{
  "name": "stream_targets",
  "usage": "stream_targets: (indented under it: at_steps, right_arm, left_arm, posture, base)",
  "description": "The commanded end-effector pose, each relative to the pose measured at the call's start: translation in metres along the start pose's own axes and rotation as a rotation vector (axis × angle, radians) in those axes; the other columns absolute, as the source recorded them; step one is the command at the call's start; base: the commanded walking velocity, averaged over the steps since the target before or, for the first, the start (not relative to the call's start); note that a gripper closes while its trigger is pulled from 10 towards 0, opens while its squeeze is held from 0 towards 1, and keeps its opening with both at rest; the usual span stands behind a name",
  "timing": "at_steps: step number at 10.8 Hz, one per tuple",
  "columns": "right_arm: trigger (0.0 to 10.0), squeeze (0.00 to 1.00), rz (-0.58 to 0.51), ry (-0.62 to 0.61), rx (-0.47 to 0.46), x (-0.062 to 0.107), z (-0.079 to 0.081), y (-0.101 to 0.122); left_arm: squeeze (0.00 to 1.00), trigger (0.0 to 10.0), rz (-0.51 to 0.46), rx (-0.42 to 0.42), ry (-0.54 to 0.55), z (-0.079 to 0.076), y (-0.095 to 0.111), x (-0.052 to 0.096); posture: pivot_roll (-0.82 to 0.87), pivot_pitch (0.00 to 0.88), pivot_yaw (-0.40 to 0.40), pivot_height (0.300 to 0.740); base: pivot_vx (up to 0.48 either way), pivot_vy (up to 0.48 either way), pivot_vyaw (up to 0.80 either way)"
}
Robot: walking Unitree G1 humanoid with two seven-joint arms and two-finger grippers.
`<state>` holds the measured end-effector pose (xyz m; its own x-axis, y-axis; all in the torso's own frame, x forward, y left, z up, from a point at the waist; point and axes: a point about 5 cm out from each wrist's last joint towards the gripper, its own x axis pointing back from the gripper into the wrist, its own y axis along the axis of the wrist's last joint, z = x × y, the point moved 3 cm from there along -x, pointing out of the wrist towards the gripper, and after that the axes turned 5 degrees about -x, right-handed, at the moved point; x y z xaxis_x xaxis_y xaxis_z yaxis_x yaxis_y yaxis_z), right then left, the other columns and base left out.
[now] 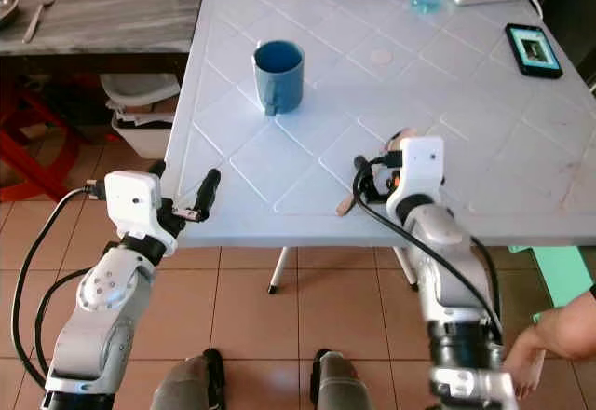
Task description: Setting the table
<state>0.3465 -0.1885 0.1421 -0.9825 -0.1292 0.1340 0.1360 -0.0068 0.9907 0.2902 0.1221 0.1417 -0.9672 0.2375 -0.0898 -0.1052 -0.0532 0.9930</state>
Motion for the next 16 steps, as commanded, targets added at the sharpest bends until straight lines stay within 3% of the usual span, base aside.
stream_targets:
  at_steps: [1,3,4,5,6,8,9,10,13,16]
  right_arm:
    - [10.0,0.00,-0.015,0.058,0.080,-0.002,0.007,0.002]
    - [10.0,0.00,-0.059,0.135,0.154,-0.001,0.018,0.006]
    - [10.0,0.00,-0.074,0.120,0.140,0.000,0.018,0.007]
    - [10.0,0.00,-0.115,0.041,0.009,0.003,0.015,0.012]
    - [10.0,0.00,-0.131,-0.014,-0.065,0.007,0.015,0.011]
    - [10.0,0.00,-0.166,-0.125,-0.154,0.030,0.021,0.007]
    - [10.0,0.00,-0.156,-0.167,-0.225,0.035,0.019,0.003]
    - [10.0,0.00,-0.123,-0.209,-0.355,0.036,0.016,-0.005]
    - [10.0,0.00,-0.093,-0.241,-0.528,0.015,0.010,-0.002]
    - [10.0,0.00,0.045,-0.152,-0.561,0.001,0.039,-0.009]
  left_arm:
    - [0.00,10.0,0.021,-0.016,-0.007,-0.001,-0.004,0.001]
    - [0.00,10.0,0.023,-0.022,-0.008,-0.001,-0.003,0.001]
    - [0.00,10.0,0.022,-0.024,-0.009,-0.001,-0.003,0.001]
    - [0.00,10.0,0.020,-0.023,-0.014,-0.001,-0.003,0.000]
    - [0.00,10.0,0.019,-0.023,-0.016,-0.001,-0.003,0.000]
    - [0.00,10.0,0.014,-0.020,-0.018,-0.001,-0.003,-0.001]
    - [0.00,10.0,0.013,-0.019,-0.023,-0.002,-0.003,0.000]
    - [0.00,10.0,0.010,-0.017,-0.030,-0.003,-0.002,-0.002]
    - [0.00,10.0,0.009,-0.020,-0.043,-0.003,-0.001,-0.003]
    - [0.00,10.0,0.015,-0.031,-0.109,-0.012,-0.003,0.001]
  posture:
    - [-0.03,0.225,0.031,0.740]
    - [-0.02,0.225,0.032,0.740]
    - [-0.02,0.225,0.032,0.740]
    - [-0.03,0.219,0.032,0.740]
    - [-0.03,0.219,0.032,0.740]
    - [-0.03,0.216,0.025,0.740]
    - [-0.03,0.216,0.025,0.740]
    - [-0.04,0.212,0.026,0.740]
    - [-0.03,0.213,0.035,0.740]
    - [-0.02,0.224,0.036,0.740]
  base:
    - [0.000,0.000,0.00]
    - [0.000,0.000,0.00]
    - [0.000,0.000,0.00]
    - [0.000,0.000,0.00]
    - [0.000,0.000,0.00]
    - [0.000,0.000,0.00]
    - [0.000,0.000,0.00]
    - [0.000,0.000,0.00]
    - [0.000,0.000,0.00]
    - [0.000,0.000,0.00]
